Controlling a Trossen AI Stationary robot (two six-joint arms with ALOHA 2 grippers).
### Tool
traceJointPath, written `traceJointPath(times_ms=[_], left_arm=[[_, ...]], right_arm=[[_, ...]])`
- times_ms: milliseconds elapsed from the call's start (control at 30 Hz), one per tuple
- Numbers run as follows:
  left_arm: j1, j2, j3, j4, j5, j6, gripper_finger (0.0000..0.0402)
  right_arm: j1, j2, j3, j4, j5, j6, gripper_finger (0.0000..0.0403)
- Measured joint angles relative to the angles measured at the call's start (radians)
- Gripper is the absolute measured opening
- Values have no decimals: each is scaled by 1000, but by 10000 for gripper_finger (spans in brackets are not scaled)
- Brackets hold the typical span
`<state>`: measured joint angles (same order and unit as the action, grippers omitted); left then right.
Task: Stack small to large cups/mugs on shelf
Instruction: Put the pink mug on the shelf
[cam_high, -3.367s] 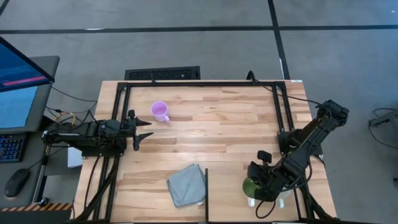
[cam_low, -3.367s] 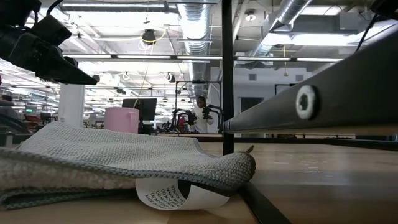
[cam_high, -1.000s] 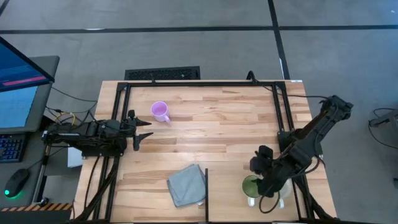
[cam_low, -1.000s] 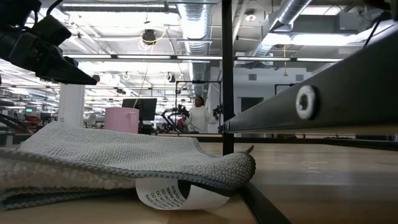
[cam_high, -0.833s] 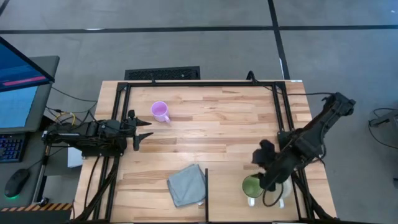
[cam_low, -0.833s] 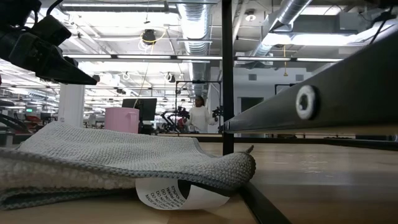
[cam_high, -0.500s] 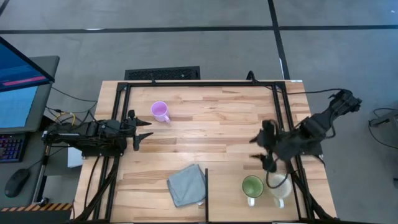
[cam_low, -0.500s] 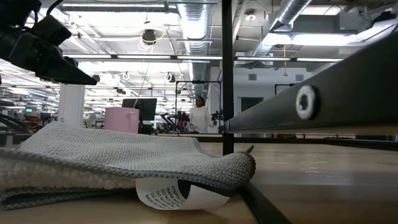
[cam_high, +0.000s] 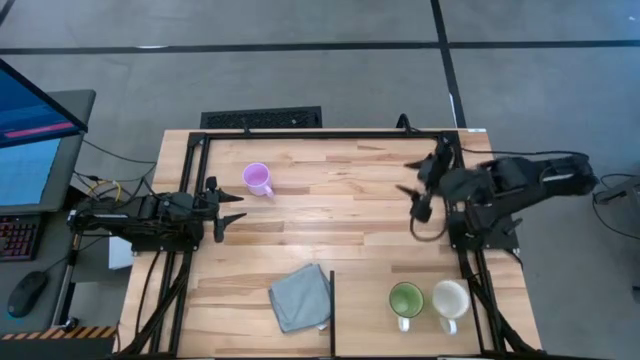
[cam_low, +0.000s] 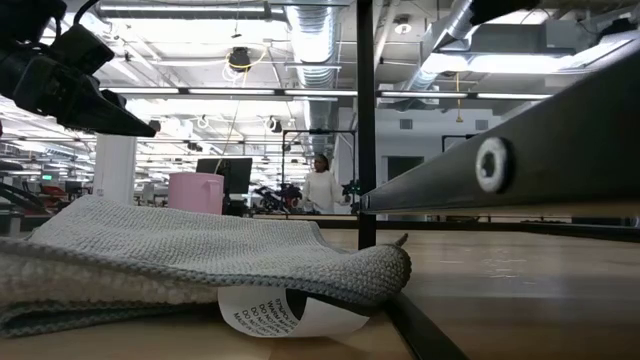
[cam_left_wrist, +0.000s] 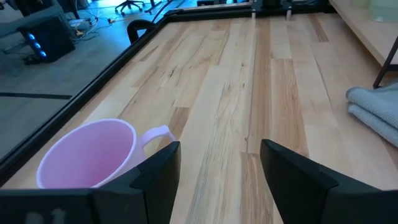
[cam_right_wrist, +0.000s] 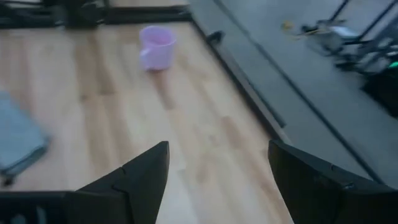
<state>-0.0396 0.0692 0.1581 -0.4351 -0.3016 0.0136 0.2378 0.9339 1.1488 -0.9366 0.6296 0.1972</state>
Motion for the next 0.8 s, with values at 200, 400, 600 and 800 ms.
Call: traceJointPath(times_ms=[200,400,600,800], left_arm=[[0,0,0,-1,0,1,213],[0,0,0,-1,0,30,213],[0,0,0,0,0,46,213],[0,0,0,0,0,46,213]], right_arm=[[-194,-100,-11,31,-68,-78,297],[-362,-205,-139,213,-241,-185,297],[-525,-287,-295,378,-400,-258,297],[-705,-362,-419,510,-502,-320,297]])
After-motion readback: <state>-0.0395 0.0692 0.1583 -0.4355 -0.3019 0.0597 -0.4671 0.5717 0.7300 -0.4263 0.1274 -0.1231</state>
